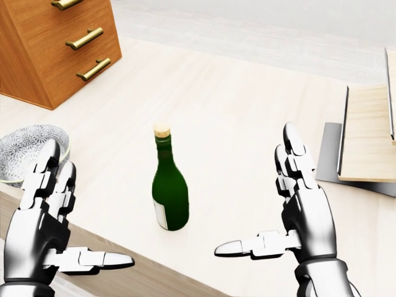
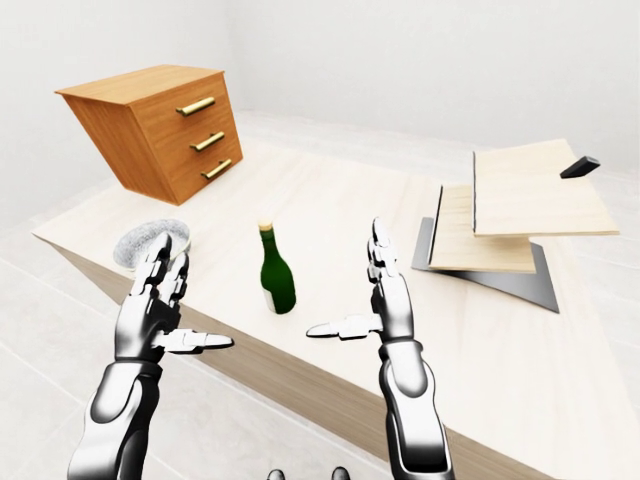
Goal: Put the wine bottle on the wine rack.
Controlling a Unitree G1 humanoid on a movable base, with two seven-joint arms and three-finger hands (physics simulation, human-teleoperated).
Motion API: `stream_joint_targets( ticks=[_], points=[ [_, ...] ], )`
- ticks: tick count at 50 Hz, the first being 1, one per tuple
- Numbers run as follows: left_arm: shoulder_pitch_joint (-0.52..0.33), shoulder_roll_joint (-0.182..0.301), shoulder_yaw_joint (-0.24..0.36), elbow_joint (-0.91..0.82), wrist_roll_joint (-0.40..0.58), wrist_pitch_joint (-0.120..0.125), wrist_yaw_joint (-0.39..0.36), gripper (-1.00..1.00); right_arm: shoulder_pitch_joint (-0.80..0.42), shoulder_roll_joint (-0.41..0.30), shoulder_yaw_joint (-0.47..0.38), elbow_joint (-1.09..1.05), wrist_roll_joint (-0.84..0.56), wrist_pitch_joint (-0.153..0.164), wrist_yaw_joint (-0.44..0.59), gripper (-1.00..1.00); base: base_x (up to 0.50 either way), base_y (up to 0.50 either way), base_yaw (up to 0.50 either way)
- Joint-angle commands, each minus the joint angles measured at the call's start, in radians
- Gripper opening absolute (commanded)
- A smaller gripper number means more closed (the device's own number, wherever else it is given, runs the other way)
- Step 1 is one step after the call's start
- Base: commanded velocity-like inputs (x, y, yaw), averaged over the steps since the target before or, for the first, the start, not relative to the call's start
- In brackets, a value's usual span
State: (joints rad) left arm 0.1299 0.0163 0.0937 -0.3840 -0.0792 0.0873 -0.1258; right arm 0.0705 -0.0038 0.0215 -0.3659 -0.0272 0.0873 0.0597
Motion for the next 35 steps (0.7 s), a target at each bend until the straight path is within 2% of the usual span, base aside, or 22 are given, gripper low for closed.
stream_joint_targets(
  ticks=[1,17,31,35],
  points=[
    [-0.002,-0.001,0.001,0.006,0.0,0.0,-0.001,1.0,-0.006,0.004,-0.003,0.014,0.003,0.0,-0.007,1.0,0.12,0.13,0.0],
    [0.0,0.0,-0.002,0.02,0.0,0.0,-0.003,1.0,-0.007,0.0,-0.007,0.026,0.031,0.0,0.0,1.0,0.01,-0.01,0.0],
    [0.003,0.0,-0.001,0.019,-0.001,0.0,-0.005,1.0,-0.006,0.003,-0.002,0.025,0.022,0.0,-0.005,1.0,0.39,-0.19,0.0],
    [0.006,0.0,-0.002,0.013,0.0,0.0,-0.005,1.0,-0.005,0.001,0.008,0.028,0.012,0.0,-0.004,1.0,0.04,0.01,0.0]
  ],
)
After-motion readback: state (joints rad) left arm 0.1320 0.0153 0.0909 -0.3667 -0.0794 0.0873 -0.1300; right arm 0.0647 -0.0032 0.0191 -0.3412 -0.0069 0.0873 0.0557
